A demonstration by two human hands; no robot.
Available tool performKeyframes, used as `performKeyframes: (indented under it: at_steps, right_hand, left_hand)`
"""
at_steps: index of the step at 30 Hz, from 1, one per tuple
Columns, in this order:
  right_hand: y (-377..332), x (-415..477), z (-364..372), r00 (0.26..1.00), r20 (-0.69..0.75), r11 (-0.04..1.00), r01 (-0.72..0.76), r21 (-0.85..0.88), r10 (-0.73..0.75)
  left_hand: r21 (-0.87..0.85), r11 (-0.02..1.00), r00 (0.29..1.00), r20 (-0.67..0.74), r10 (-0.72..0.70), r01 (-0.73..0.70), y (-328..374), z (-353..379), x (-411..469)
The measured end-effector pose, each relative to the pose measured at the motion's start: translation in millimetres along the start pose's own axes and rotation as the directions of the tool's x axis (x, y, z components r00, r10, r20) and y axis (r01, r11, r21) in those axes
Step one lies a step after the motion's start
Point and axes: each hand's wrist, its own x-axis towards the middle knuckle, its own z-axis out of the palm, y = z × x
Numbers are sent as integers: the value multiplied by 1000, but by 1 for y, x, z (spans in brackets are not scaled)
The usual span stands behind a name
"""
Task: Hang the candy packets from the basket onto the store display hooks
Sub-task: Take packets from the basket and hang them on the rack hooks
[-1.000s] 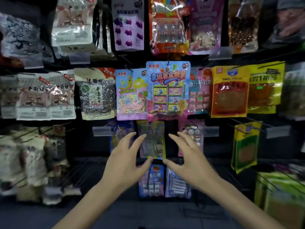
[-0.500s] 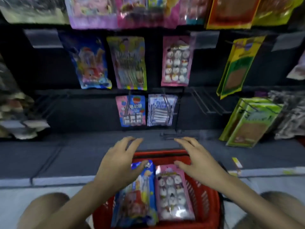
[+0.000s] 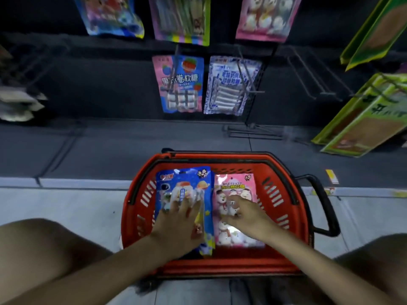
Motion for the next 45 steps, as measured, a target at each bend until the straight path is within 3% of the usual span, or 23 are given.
performKeyframes:
  at_steps: [5,10,14,17,20,22,25,29,34,39,42,45]
  right_hand:
    - [-6,5,26,998,53,985,11,173,-20]
    - [-12,13,42,989,144,891,-89,445,26]
    - [-16,19,44,981,176,791,-173,586,84]
    - [-15,26,47,973,187,734,-224,641,134]
    - [-16,29,45,968,174,692,-253,676,183]
    - [-15,28,40,966,150,691,-254,676,209]
    - [-10,26,33,962,133,677,-263,688,239]
    - [-2,21,25,958,135,614,-266,744,251]
    - [10,13,15,964,117,569,-237,787,239]
    - [16,-1,4,975,92,507,-185,842,202]
    - [16,-9,3,976,124,453,-192,871,177]
    - [17,-21,2,987,95,466,-144,873,128]
  left_hand:
    - [-240,964,993,16,-114,115,-10,7,11]
    - [-478,807,937,144,-317,346,-32,16,29]
    - [-688,568,885,263,-383,451,-30,4,23]
    - [-759,452,870,306,-387,468,-30,10,23]
    - [-855,300,871,292,-394,423,-32,15,23]
    - [-926,140,900,291,-324,349,-31,15,23]
    - [-962,-38,901,266,-342,270,-28,11,23]
    - [-974,-75,917,227,-328,214,-23,-2,15]
    - [-927,-235,923,337,-187,291,-20,-15,9]
    - [-908,-287,936,341,-83,306,-13,-24,6]
    - [-904,-355,962,270,-40,239,-10,-28,5]
    - [-935,-318,978,193,-81,158,-5,-36,3]
